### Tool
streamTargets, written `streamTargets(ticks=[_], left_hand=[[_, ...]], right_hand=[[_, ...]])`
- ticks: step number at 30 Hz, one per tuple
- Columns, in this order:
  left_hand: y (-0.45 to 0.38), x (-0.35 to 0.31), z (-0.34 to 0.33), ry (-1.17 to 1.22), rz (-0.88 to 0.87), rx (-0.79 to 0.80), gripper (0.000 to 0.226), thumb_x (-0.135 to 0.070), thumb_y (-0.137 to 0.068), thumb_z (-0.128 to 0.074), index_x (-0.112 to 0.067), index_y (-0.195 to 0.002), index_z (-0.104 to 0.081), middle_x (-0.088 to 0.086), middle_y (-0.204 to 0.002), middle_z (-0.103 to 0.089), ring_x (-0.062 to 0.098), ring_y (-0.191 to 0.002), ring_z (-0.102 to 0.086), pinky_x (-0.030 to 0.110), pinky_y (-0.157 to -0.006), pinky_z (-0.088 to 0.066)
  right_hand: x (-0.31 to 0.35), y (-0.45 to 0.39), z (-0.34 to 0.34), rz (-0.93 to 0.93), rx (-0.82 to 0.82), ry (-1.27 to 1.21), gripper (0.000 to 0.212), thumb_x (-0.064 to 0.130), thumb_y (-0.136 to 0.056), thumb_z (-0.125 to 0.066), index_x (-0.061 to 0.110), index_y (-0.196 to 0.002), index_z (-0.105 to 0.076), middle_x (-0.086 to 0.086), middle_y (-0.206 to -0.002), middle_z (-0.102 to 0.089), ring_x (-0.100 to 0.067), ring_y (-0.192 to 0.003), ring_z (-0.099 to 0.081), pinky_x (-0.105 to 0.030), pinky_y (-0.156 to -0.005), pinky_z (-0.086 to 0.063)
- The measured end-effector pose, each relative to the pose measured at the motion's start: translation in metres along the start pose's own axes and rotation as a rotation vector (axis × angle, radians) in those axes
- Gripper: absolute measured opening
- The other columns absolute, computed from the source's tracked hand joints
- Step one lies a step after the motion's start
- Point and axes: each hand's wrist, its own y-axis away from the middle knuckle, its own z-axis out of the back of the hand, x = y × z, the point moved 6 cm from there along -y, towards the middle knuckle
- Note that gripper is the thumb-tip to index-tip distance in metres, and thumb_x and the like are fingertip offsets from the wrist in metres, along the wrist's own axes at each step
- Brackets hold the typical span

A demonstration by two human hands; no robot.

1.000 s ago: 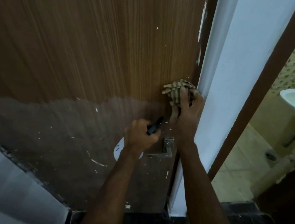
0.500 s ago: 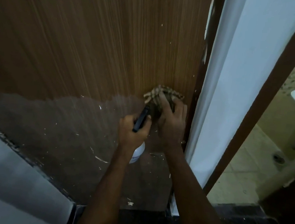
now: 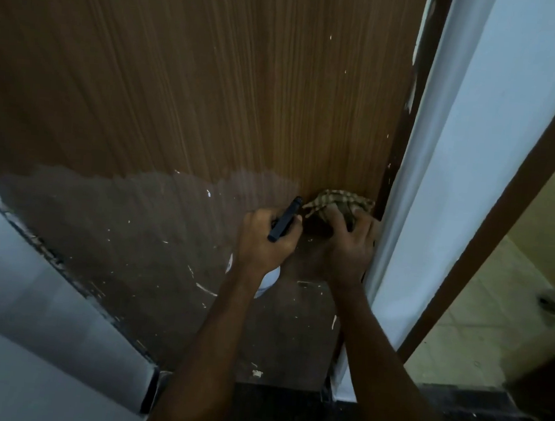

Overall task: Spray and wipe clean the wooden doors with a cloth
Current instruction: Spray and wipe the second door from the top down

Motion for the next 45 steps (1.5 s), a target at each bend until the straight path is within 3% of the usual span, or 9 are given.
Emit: streamTargets(ticks=[5,13,18,21,25,32,39,42,45], left_hand=[[-0.005,-0.009,-0.009,-0.037,-0.045,0.014,0.044,-0.029,-0.095,-0.071,-0.025,-0.057,-0.049,-0.005,-0.048,-0.050,0.017,-0.042,-0.049,0.034,-0.043,-0.038],[0.012,0.022,0.004,0.008,0.046,-0.044,0.047,-0.047,-0.093,-0.062,-0.007,-0.069,-0.063,0.008,-0.057,-0.061,0.030,-0.048,-0.057,0.048,-0.047,-0.046],[0.018,0.031,0.010,-0.018,0.057,-0.059,0.041,-0.040,-0.095,-0.063,-0.007,-0.070,-0.062,0.006,-0.056,-0.059,0.027,-0.048,-0.056,0.047,-0.048,-0.045],[0.016,0.036,0.019,-0.006,0.080,-0.063,0.048,-0.046,-0.094,-0.062,-0.007,-0.066,-0.061,0.006,-0.054,-0.058,0.028,-0.046,-0.055,0.047,-0.046,-0.043],[0.011,0.030,0.040,-0.029,0.035,-0.091,0.050,-0.044,-0.093,-0.061,-0.009,-0.060,-0.051,0.003,-0.048,-0.049,0.025,-0.041,-0.046,0.042,-0.041,-0.035],[-0.005,0.031,0.064,0.027,-0.008,-0.086,0.046,-0.044,-0.094,-0.063,-0.007,-0.068,-0.063,0.005,-0.056,-0.059,0.025,-0.049,-0.057,0.046,-0.049,-0.045],[-0.010,0.039,0.085,0.019,-0.032,-0.118,0.043,-0.026,-0.093,-0.068,-0.008,-0.058,-0.052,-0.004,-0.047,-0.047,0.016,-0.040,-0.044,0.026,-0.042,-0.031],[-0.013,0.046,0.096,0.046,-0.025,-0.106,0.046,-0.038,-0.094,-0.065,-0.005,-0.063,-0.061,0.003,-0.050,-0.056,0.021,-0.043,-0.052,0.039,-0.043,-0.039],[-0.017,0.051,0.105,0.033,-0.056,-0.099,0.047,-0.042,-0.094,-0.063,-0.007,-0.063,-0.060,0.003,-0.051,-0.055,0.022,-0.043,-0.052,0.042,-0.044,-0.041]], right_hand=[[-0.017,0.059,-0.013,-0.048,0.243,-0.022,0.037,0.009,-0.088,-0.078,0.011,-0.123,-0.066,-0.023,-0.125,-0.058,-0.039,-0.112,-0.052,-0.046,-0.071,-0.061],[0.024,-0.018,0.012,-0.119,-0.009,-0.157,0.035,0.004,-0.098,-0.063,0.019,-0.130,-0.065,-0.023,-0.122,-0.059,-0.036,-0.108,-0.057,-0.031,-0.084,-0.049],[0.035,0.047,-0.012,-0.024,0.279,-0.210,0.037,0.024,-0.092,-0.064,0.013,-0.127,-0.067,-0.024,-0.129,-0.056,-0.041,-0.116,-0.055,-0.050,-0.079,-0.062],[0.054,0.009,-0.009,-0.052,0.120,-0.264,0.037,0.025,-0.093,-0.066,0.012,-0.127,-0.069,-0.026,-0.131,-0.055,-0.040,-0.119,-0.054,-0.039,-0.091,-0.053],[0.089,-0.053,-0.007,-0.135,-0.067,-0.300,0.046,-0.007,-0.088,-0.063,0.017,-0.126,-0.074,-0.019,-0.124,-0.057,-0.031,-0.111,-0.054,-0.022,-0.088,-0.043],[0.092,0.034,-0.039,0.022,0.216,-0.203,0.044,0.015,-0.085,-0.083,0.023,-0.125,-0.069,-0.012,-0.120,-0.051,-0.032,-0.103,-0.051,-0.045,-0.065,-0.057],[0.139,-0.059,-0.017,-0.112,-0.110,-0.231,0.027,0.023,-0.107,-0.051,0.025,-0.122,-0.073,-0.013,-0.121,-0.056,-0.031,-0.108,-0.053,-0.028,-0.073,-0.048],[0.139,-0.006,-0.037,0.029,0.026,-0.180,0.041,0.023,-0.093,-0.074,0.030,-0.131,-0.060,-0.009,-0.125,-0.049,-0.030,-0.107,-0.049,-0.031,-0.072,-0.051],[0.136,0.033,-0.051,0.137,0.237,-0.182,0.049,0.031,-0.089,-0.074,0.028,-0.135,-0.057,-0.013,-0.126,-0.050,-0.033,-0.108,-0.048,-0.043,-0.069,-0.057]])
